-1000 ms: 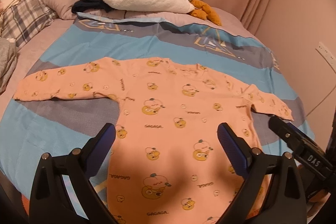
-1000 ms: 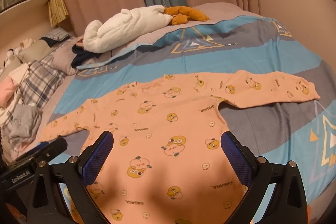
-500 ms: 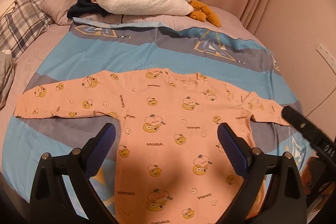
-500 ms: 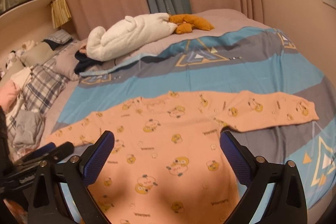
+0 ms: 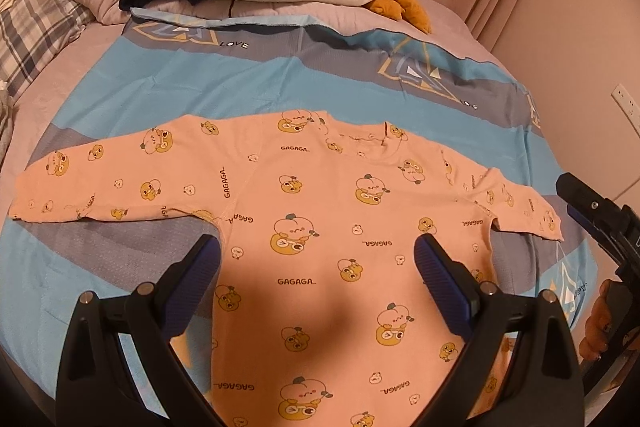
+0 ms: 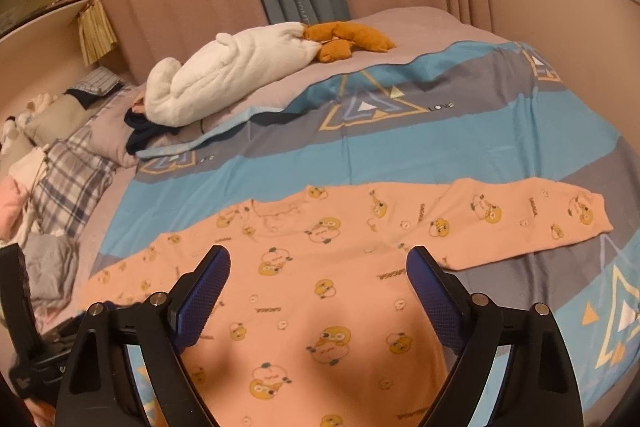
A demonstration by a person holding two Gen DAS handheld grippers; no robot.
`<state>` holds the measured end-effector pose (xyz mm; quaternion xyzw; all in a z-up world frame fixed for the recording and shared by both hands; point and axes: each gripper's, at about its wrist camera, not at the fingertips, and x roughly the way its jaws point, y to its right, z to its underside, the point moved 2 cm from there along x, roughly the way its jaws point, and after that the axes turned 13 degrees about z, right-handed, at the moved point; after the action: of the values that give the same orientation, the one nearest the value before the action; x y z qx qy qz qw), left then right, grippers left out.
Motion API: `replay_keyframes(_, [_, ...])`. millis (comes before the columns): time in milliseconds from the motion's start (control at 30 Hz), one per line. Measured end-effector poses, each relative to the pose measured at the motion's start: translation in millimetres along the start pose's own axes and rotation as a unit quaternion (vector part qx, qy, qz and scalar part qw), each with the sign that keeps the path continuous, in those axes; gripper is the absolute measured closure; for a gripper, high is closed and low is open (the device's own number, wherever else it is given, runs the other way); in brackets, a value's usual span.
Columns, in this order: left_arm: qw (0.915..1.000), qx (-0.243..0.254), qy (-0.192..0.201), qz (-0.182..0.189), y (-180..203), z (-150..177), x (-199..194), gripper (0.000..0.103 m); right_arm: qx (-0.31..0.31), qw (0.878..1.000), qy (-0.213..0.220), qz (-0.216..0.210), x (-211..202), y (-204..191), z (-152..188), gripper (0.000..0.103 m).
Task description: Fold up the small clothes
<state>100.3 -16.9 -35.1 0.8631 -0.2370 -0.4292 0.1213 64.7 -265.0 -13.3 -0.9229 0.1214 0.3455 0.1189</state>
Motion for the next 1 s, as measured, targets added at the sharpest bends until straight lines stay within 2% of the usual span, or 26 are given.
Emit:
replay_keyframes(133, [1.0, -0.007, 0.0, 0.005, -2.4, -1.3, 3.8, 0.006, 0.001, 1.0, 0.001, 0.001, 1.8, 1.4, -2.2, 0.012])
replay_keyframes(267, [0.9997, -0.011, -0.019, 0.012, -4.3, 1.1, 14.9, 0.008, 0.011, 1.0, 0.005, 0.003, 5.5, 6.6, -2.2, 0.014])
replay_keyframes(333, [0.9993, -0.008, -0.033, 0.013, -3.0, 5.5, 23.8, 0.012, 0.024, 1.0, 0.0, 0.002, 12.4, 16.3, -3.1, 0.023])
replay_keyframes(467, [0.9978, -0.011, -0.062, 0.021, -0.4, 18.4, 44.2, 0.014, 0.06, 0.998, -0.02, 0.015, 31.1, 46.8, -7.6, 0.035])
replay_keyframes(533, [0.9965, -0.017, -0.078, 0.023, -1.0, 26.2, 55.1, 0.015, 0.08, 0.996, -0.027, 0.03, 39.0, 66.4, -8.9, 0.036])
replay_keyframes(600, [0.9943, -0.023, -0.101, 0.025, -1.9, 35.4, 66.9, 0.017, 0.097, 0.993, -0.028, 0.061, 45.7, 89.8, -8.2, 0.037])
replay_keyframes(667, [0.9924, -0.027, -0.117, 0.027, -2.8, 43.5, 75.5, 0.021, 0.123, 0.987, -0.037, 0.095, 54.6, 121.0, -3.8, 0.039])
replay_keyframes(900, [0.9887, -0.032, -0.145, 0.022, -7.1, 63.2, 86.2, 0.022, 0.228, 0.96, -0.089, 0.133, 79.9, 224.4, 11.0, 0.039])
replay_keyframes(1000, [0.989, -0.03, -0.143, 0.023, -9.0, 70.1, 85.9, 0.022, 0.281, 0.94, -0.111, 0.157, 89.3, 274.6, 16.7, 0.039])
